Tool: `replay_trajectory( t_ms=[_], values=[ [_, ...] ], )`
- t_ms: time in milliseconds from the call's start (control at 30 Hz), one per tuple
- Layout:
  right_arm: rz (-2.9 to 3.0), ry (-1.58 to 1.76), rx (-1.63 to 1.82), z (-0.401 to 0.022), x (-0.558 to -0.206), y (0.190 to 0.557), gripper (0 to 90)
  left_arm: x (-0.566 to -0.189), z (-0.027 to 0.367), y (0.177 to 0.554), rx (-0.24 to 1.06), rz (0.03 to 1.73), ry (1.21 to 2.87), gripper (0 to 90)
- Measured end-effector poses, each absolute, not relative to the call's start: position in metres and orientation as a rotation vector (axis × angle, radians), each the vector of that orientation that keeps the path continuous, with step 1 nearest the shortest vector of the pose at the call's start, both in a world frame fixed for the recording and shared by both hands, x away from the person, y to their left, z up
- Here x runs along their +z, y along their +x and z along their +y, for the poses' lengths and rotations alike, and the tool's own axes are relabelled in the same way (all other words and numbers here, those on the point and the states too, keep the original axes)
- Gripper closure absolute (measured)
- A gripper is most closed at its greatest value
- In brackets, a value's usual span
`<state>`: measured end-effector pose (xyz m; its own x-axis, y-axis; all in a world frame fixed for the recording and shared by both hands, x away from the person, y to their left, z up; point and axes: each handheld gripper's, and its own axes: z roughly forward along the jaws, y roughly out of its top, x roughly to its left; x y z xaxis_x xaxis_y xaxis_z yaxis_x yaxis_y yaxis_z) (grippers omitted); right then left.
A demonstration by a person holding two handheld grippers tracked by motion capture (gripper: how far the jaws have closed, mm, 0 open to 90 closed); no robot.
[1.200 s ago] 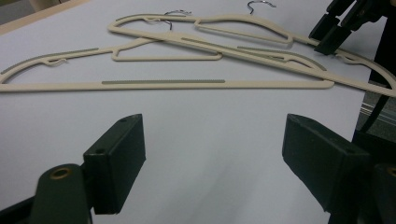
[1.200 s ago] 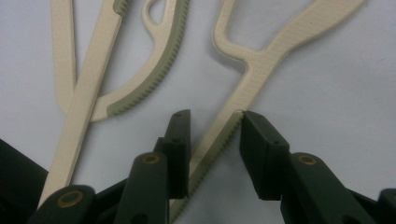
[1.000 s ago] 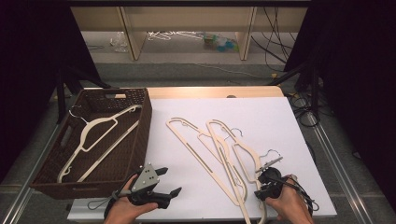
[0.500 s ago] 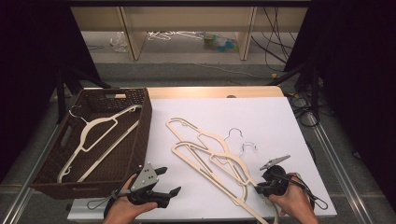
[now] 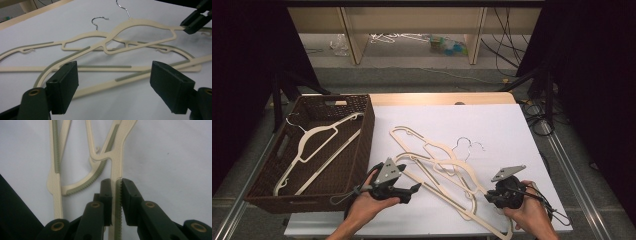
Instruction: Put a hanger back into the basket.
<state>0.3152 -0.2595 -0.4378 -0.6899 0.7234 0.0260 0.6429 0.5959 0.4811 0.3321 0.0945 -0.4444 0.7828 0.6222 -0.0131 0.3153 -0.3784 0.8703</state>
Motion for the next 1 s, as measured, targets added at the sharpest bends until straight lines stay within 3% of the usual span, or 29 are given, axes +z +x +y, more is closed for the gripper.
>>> replay_trajectory(
  t_ms=[200, 633, 1000],
  values=[
    [2.626, 1.053, 0.703, -0.256, -0.428, 0.31, 80.3, -0.444, 0.069, 0.357, 0.39, 0.662, 2.024, 25.0],
    [2.608, 0.943, 0.731, -0.249, -0.411, 0.3, 80.7, -0.445, 0.028, 0.383, 0.51, 0.562, 2.128, 29.5],
    [2.598, 0.918, 0.748, -0.244, -0.406, 0.295, 80.9, -0.448, 0.008, 0.398, 0.477, 0.503, 2.133, 46.2]
  ],
)
